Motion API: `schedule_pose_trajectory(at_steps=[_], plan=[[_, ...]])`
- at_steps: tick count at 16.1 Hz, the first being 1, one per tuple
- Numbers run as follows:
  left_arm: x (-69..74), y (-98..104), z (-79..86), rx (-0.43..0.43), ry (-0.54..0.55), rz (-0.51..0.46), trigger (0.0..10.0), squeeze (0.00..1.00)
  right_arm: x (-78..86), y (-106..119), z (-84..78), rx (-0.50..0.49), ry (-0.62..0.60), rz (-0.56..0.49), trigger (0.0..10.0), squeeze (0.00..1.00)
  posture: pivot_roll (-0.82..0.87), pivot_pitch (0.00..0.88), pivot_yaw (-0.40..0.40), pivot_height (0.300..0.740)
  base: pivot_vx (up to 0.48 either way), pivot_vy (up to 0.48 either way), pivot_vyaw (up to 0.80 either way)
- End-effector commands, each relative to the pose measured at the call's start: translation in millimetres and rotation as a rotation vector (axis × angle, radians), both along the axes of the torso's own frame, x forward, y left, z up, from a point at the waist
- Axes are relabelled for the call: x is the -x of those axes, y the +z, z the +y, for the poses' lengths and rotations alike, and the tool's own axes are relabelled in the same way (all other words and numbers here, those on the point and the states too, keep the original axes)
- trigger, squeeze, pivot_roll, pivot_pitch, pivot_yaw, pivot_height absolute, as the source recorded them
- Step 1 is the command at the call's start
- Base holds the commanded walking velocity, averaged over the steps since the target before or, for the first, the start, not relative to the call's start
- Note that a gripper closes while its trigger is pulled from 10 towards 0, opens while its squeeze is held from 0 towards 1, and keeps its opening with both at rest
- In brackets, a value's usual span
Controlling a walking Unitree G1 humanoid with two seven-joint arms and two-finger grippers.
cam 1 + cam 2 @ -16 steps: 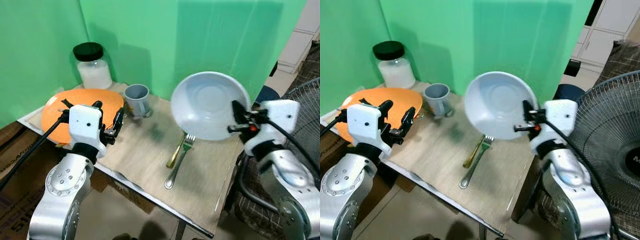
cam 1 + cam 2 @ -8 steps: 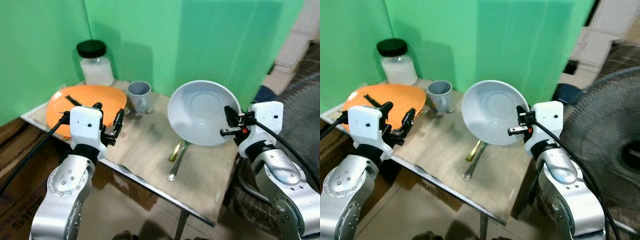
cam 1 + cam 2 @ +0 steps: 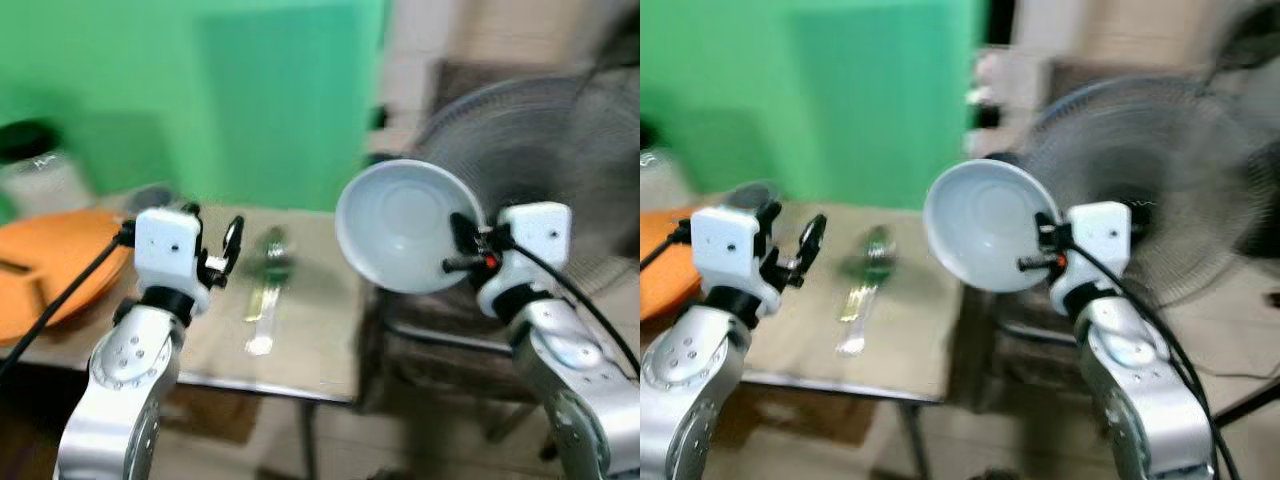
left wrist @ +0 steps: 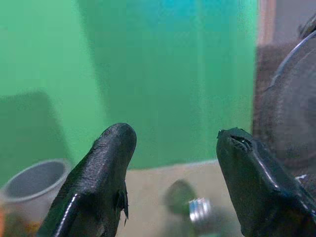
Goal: Setting the table
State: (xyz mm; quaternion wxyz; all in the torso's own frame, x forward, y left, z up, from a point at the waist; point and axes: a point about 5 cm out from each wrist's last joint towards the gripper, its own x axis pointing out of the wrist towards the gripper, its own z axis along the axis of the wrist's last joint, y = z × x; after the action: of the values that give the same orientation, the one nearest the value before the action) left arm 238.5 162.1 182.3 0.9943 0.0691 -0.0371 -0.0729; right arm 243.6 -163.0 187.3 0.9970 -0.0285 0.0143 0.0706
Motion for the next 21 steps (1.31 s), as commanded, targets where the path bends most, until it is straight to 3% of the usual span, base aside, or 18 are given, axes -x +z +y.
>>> schedule_pose_trajectory(at_steps=[1, 15, 21], plan=[[0.8, -1.1, 0.0, -0.011, 0.000, 0.009, 10.0, 0.00, -0.9, 7.6, 1.4, -0.012, 0.011, -0.025, 10.0, 0.00, -0.02, 0.000, 0.020, 0.740, 0.000, 0.000, -0.80], [6.3, -1.7, 5.4, -0.029, 0.035, 0.010, 10.0, 0.00, -4.7, 4.6, 8.3, -0.027, 0.069, -0.003, 10.0, 0.00, 0.03, 0.000, -0.023, 0.740, 0.000, 0.000, -0.80], [0.4, 10.4, 8.1, -0.053, 0.027, -0.035, 10.0, 0.00, -7.2, 5.7, 6.2, -0.066, 0.046, 0.000, 10.0, 0.00, 0.03, 0.000, -0.020, 0.740, 0.000, 0.000, -0.80]])
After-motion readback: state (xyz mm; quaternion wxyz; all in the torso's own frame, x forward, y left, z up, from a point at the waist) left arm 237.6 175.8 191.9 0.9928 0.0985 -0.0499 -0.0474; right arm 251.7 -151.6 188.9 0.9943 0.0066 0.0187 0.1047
